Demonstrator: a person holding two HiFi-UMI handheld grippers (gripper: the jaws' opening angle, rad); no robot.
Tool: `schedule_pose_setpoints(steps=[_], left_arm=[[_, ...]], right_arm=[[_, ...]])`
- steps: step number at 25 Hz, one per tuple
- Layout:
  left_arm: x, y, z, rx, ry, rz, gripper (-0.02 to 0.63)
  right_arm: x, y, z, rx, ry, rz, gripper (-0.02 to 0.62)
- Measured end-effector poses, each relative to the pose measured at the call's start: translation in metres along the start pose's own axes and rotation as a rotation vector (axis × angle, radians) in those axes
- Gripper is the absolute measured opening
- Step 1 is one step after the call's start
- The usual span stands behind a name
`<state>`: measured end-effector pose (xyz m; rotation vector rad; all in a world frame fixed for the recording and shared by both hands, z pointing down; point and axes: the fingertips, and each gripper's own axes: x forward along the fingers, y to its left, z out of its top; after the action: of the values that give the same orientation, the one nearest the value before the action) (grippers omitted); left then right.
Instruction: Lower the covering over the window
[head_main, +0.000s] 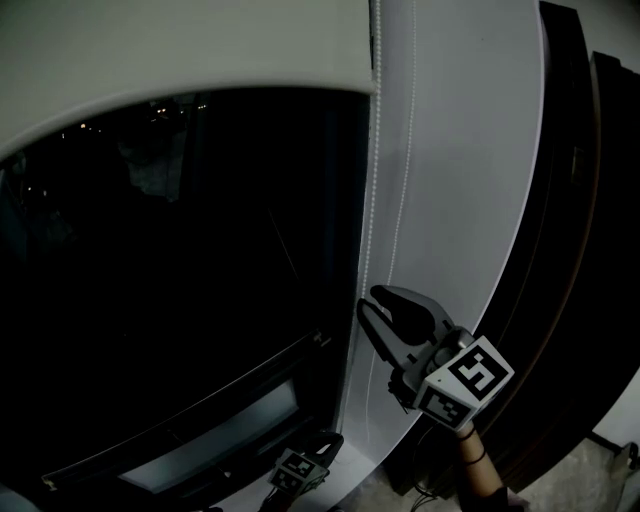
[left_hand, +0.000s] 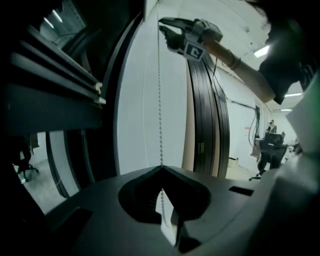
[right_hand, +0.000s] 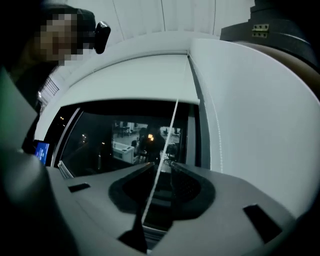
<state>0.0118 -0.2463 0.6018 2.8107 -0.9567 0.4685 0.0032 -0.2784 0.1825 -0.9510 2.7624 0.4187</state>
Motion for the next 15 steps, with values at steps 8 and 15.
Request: schedule_pose_setpoints(steps=[8, 15], left_arm=[[0.007, -0.012, -0.072, -0.083, 0.171, -0.020, 0.002], [0.010, -0.002, -0.071, -0.127, 0.157, -0.019, 0.002]], right_arm=[[0.026, 0.001, 0.046, -0.030, -0.048, 0.071, 0.080], [0.019, -0.015, 0.041, 0.089, -0.149, -0.005, 0.018]])
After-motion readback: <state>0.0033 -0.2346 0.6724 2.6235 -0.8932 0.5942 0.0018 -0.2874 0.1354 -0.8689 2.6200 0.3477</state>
